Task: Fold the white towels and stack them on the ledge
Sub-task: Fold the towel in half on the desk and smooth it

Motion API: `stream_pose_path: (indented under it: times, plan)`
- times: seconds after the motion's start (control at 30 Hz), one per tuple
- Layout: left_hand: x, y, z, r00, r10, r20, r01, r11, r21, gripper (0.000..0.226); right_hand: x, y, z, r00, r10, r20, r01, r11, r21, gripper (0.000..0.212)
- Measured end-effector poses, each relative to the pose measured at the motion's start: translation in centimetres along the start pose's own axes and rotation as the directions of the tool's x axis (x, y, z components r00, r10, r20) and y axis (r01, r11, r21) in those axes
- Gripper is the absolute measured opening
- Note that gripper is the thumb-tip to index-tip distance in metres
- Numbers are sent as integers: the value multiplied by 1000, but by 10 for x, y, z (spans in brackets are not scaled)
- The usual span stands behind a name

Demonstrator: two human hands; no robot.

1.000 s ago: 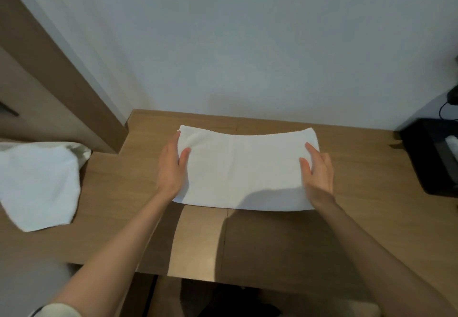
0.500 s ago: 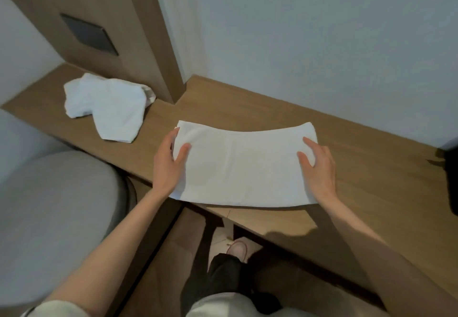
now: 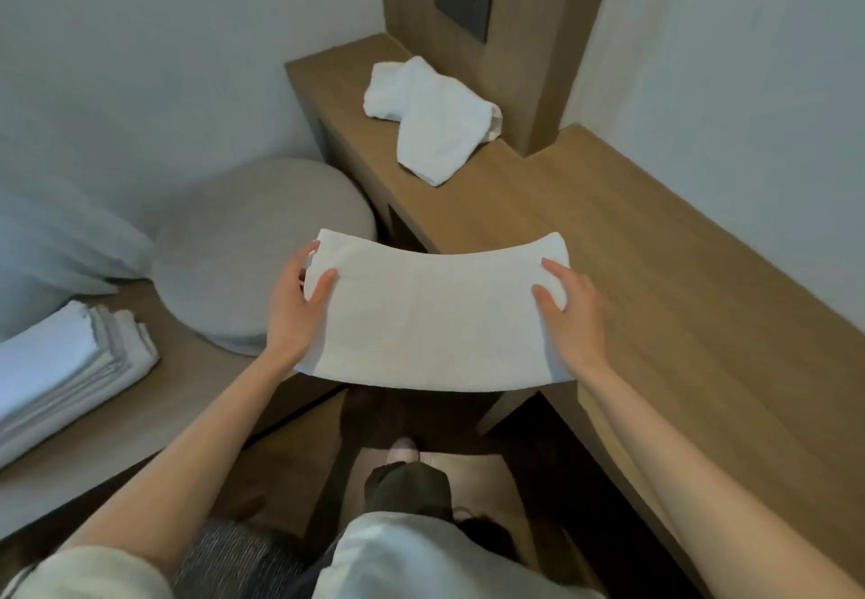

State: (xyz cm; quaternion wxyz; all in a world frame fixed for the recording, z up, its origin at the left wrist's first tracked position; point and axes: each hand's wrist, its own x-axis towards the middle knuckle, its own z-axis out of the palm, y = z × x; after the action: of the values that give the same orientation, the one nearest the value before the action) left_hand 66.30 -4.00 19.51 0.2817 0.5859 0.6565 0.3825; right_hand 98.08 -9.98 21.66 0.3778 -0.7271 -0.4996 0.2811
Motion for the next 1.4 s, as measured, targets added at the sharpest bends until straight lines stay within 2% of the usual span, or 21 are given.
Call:
stream_pose_path:
  times: [0.17,0.37,0.73,0.87,0.97,1.17,1.4]
  plan:
    - [-8,-48,-66,980,-119,-157,120,993,-4,43,14,-44,68,981,-103,166,110,993,-37,38]
    - [-14,-105,-143,927,-207,-313,216,976,-8,44,23,-101,164,925,-223,307,245,969,-36,38]
    - [-10,-190,-274,772,-371,-516,383,920,-88,40,14,-204,333,805,-320,500,340,939,54,37]
    - [-11,-216,-310,678,-455,-578,469,873,-137,40,10,-233,383,753,-364,549,392,917,71,37]
    - [-10,-235,-330,619,-458,-638,492,859,-141,40,12,-252,421,714,-384,586,409,907,96,36]
    - [5,-273,-364,506,-569,-648,601,772,-208,37,22,-288,492,639,-385,666,423,899,114,36]
    - [27,-319,-394,361,-617,-699,690,681,-246,40,28,-315,566,578,-360,733,401,907,129,35]
